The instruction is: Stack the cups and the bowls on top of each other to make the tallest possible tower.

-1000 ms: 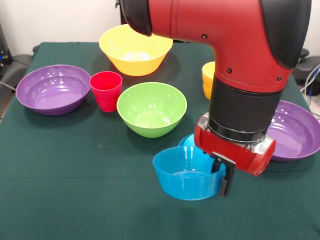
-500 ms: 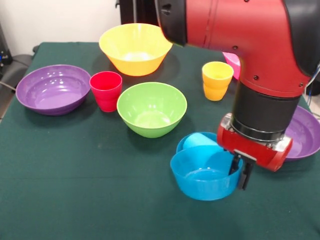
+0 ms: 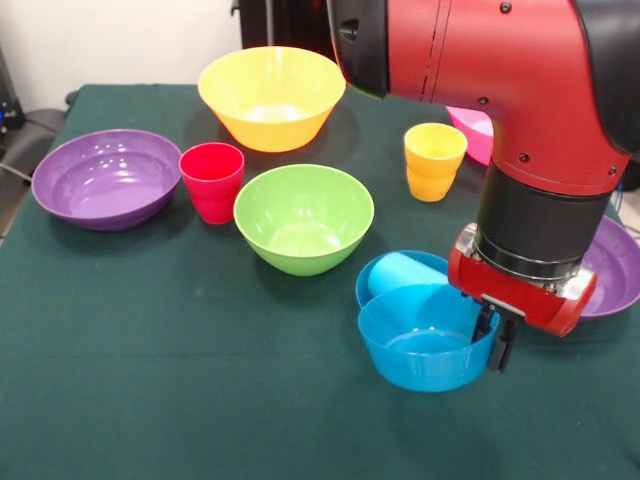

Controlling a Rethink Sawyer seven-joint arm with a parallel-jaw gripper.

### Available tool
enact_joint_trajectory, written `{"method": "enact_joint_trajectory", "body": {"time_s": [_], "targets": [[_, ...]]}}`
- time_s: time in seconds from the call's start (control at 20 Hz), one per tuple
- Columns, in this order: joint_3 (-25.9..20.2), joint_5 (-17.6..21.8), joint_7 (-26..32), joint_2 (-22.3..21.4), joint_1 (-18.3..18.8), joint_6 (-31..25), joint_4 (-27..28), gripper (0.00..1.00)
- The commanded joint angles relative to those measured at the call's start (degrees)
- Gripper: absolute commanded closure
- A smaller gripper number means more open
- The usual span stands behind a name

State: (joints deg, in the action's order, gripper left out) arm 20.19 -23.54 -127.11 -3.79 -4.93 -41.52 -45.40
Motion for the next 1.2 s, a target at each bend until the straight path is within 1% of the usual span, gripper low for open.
{"method": "enact_joint_trajectory", "body": {"time_s": [0.05,0.15,0.35,0.5,0.75,0.9,1.0,1.05,1.2], "targets": [[-4.65,0.09,-8.65,-0.01,0.52,-8.48,-8.69,1.00],[-5.03,0.64,-6.90,-0.61,0.88,-6.25,-9.53,1.00],[-4.67,1.16,-5.64,-0.41,1.65,-8.41,-8.37,1.00],[-5.42,1.23,-4.26,-0.15,2.33,-6.99,-7.50,1.00],[-5.86,0.48,-4.35,-0.34,3.07,-10.62,-5.10,1.00],[-6.80,-0.16,-4.23,-0.75,3.43,-10.79,-4.76,1.00],[-7.52,-0.55,-4.15,-1.78,3.32,-9.72,-5.90,1.00],[-7.97,-0.76,-4.31,-3.30,2.66,-8.63,-8.40,1.00],[-8.77,-1.56,-5.62,-4.46,1.87,-6.80,-10.65,1.00]]}}
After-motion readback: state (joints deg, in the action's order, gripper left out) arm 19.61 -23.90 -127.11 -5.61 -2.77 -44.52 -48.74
